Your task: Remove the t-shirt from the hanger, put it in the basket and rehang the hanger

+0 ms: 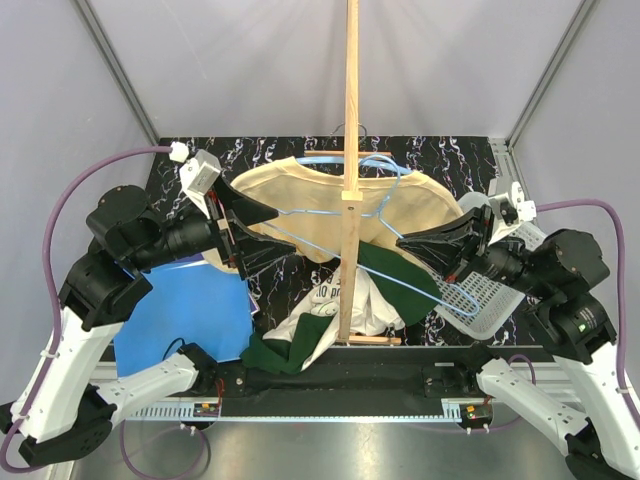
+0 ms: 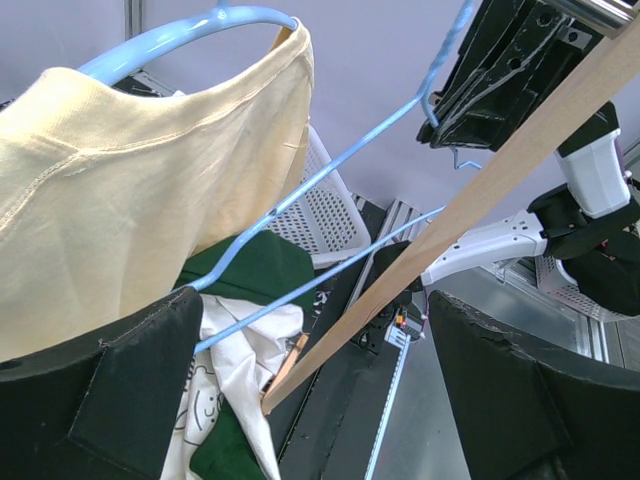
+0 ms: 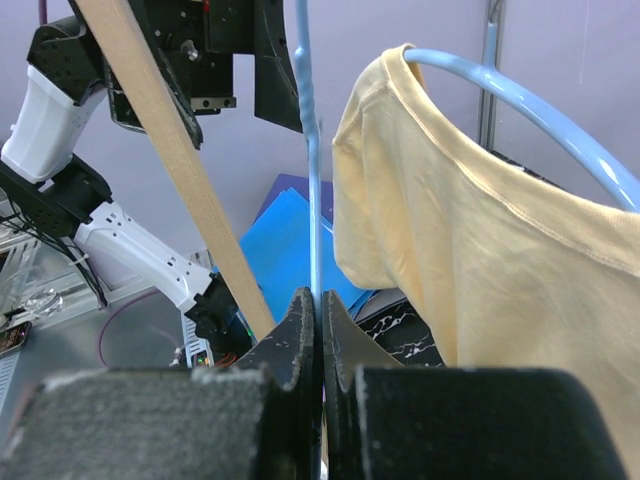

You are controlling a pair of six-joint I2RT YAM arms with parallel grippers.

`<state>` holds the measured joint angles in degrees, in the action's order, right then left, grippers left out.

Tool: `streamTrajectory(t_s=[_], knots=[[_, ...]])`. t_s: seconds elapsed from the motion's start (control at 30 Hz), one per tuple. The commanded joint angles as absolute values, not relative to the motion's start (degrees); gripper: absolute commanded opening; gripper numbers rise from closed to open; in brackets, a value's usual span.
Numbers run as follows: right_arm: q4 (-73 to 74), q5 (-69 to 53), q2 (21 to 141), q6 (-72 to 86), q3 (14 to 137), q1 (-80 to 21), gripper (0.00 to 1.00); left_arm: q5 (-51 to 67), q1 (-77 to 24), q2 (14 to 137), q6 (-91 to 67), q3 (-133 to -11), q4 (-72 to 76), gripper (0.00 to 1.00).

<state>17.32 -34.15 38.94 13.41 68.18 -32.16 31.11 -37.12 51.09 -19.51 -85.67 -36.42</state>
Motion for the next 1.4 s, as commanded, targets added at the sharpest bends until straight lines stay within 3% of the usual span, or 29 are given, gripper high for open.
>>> streamTrajectory(t_s=[0.0, 0.4, 0.7, 0.8, 0.83, 0.9, 0.93, 1.07, 1.2, 1.3, 1.37], knots=[[14.1, -35.9, 39.5, 13.7, 72.1, -32.4, 0.00, 29.9, -36.9, 50.2, -19.2, -85.5, -35.0, 0.99], [14.0, -47.7, 44.1, 14.3, 70.4, -32.4, 0.00, 30.0, -36.9, 48.3, -18.0, -85.9, -36.4, 0.99], [16.8, -44.9, 43.6, 12.6, 68.5, -32.4, 0.00, 32.7, -36.9, 45.9, -16.0, -83.1, -38.4, 0.99], [17.8, -42.4, 42.8, 12.5, 68.1, -32.4, 0.11, 35.0, -36.9, 44.7, -15.7, -81.4, -38.8, 0.99], [18.1, -41.4, 42.3, 12.4, 67.7, -32.4, 0.27, 35.4, -36.9, 44.4, -15.6, -80.8, -38.8, 0.99], [19.0, -37.7, 41.6, 12.4, 67.1, -32.4, 0.39, 35.6, -36.9, 42.9, -15.5, -79.1, -39.5, 0.98], [19.3, -36.1, 40.6, 12.4, 66.5, -32.4, 0.55, 35.3, -36.9, 42.5, -15.6, -78.3, -39.8, 0.97], [20.6, -21.8, 36.4, 13.7, 63.4, -32.4, 0.83, 34.6, -36.9, 39.9, -17.0, -73.9, -39.9, 0.94], [22.1, -9.8, 30.5, 16.9, 60.0, -32.4, 0.99, 35.9, -37.0, 38.1, -19.1, -69.7, -40.1, 0.91], [23.8, -3.9, 25.9, 19.1, 58.9, -32.4, 1.00, 36.1, -36.9, 36.0, -20.4, -66.4, -40.0, 0.92], [25.3, 1.7, 21.6, 20.3, 57.7, -32.4, 1.00, 35.6, -36.9, 34.7, -20.9, -63.2, -40.0, 0.98]])
